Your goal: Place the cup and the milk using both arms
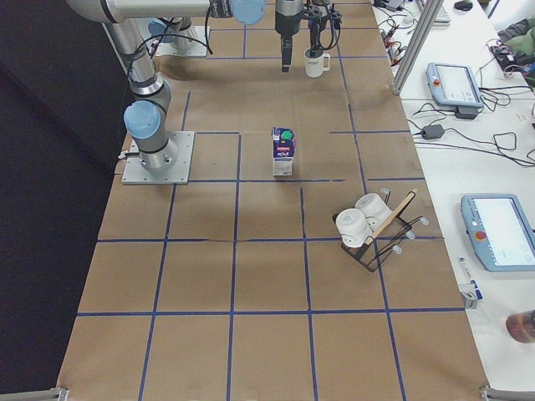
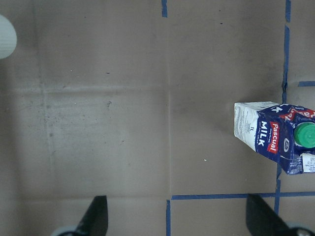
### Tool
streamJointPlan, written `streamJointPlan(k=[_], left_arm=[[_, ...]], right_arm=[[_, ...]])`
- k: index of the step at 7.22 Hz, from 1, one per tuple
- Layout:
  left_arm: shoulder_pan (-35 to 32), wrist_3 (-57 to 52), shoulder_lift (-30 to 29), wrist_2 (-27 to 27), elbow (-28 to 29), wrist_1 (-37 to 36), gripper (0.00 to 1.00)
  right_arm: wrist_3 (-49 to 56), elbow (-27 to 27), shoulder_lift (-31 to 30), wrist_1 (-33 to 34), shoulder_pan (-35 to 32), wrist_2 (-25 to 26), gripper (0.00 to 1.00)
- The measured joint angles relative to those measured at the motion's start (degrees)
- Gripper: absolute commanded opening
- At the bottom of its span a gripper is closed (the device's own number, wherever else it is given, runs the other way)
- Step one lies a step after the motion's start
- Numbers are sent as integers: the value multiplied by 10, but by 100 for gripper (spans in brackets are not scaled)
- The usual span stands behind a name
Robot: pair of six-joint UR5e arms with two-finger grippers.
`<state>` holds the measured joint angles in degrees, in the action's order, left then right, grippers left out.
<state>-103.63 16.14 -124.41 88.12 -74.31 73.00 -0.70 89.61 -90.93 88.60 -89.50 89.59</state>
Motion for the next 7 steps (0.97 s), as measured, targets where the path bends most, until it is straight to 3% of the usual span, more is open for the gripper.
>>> streamJointPlan(k=[2,5,6,7], left_arm=[[-13,0,-62,-1,78,36,0],[-6,-3,-80,-1,89,38,1],[-4,-3,-82,-1,88,39,10],[-3,-3,-83,-1,88,40,34]], right_arm=[[1,0,2,-1,0,0,100],[22,1,4,0,10,2,100],[38,1,4,0,25,0,100],[49,1,4,-1,43,-2,100]])
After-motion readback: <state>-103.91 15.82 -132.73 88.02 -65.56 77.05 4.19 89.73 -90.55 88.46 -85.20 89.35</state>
